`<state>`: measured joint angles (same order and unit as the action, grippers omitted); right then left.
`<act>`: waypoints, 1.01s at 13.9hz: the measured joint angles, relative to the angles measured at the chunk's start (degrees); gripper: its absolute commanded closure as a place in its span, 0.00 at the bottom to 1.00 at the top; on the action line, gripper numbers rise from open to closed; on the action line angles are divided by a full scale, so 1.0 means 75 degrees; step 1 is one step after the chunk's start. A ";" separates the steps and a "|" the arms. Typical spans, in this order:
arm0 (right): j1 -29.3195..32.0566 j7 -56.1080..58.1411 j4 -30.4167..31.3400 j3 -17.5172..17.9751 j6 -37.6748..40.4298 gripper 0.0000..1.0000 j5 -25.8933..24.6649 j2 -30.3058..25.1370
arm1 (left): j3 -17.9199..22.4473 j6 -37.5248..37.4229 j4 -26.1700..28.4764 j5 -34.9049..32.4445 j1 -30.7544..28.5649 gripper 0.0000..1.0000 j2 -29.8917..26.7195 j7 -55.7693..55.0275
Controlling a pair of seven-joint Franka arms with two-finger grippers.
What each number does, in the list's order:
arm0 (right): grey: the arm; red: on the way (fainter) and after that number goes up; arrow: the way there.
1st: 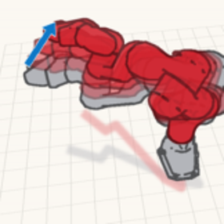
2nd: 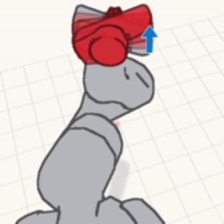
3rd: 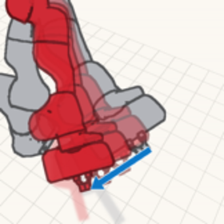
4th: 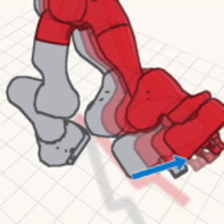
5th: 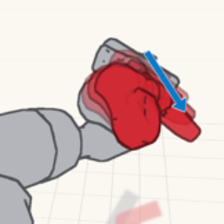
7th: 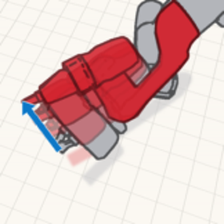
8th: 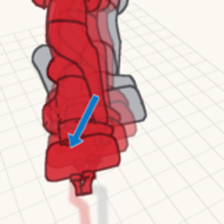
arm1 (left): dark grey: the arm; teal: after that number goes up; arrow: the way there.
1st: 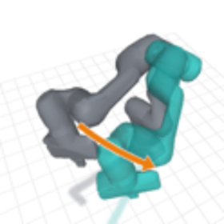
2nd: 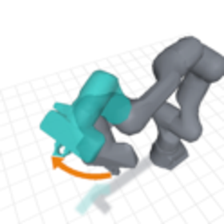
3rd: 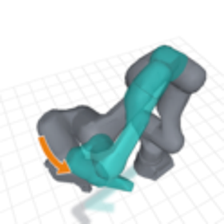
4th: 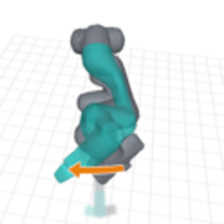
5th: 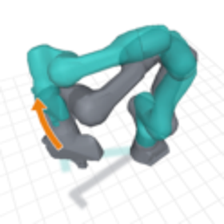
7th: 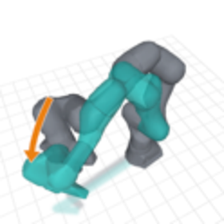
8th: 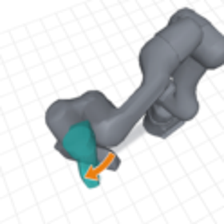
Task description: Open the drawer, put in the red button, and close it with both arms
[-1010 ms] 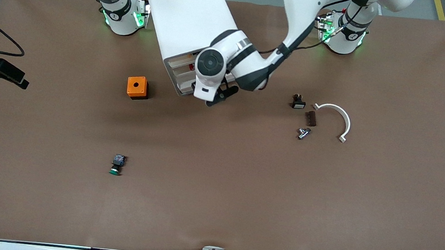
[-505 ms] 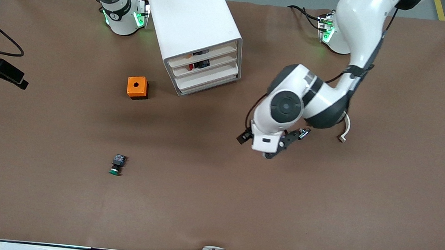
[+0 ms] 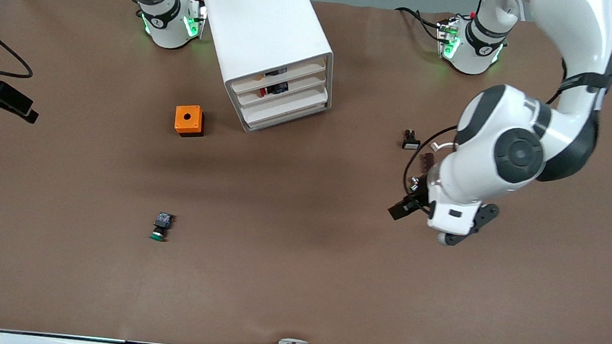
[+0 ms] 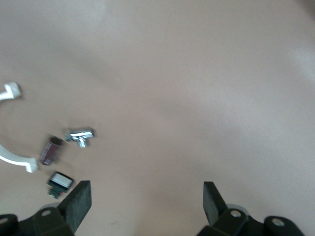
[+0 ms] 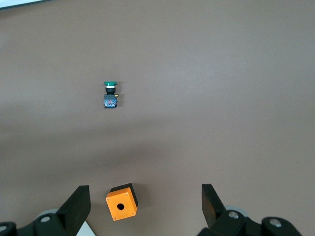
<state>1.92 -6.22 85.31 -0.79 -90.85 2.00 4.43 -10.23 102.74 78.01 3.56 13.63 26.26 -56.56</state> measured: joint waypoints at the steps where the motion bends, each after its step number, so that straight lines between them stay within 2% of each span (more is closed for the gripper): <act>1: 0.0000 0.0000 0.0000 0.0000 0.0000 0.00 -0.0001 0.0000 | 0.0000 -0.0130 0.0001 -0.0157 -0.0091 0.00 -0.0118 0.0170; 5: 0.0000 0.0000 0.0000 0.0000 0.0000 0.00 -0.0002 0.0000 | -0.0005 -0.0531 0.0003 -0.0685 -0.0168 0.00 -0.0534 0.0585; 14: 0.0001 0.0000 0.0000 -0.0005 0.0000 0.00 -0.0006 0.0002 | 0.0003 -0.1180 0.0005 -0.0710 -0.0986 0.00 -0.1278 0.2722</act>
<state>1.93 -6.22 85.31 -0.83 -90.85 1.96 4.44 -10.21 93.89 78.05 -1.76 6.23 16.68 -36.14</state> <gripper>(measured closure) 0.000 0.000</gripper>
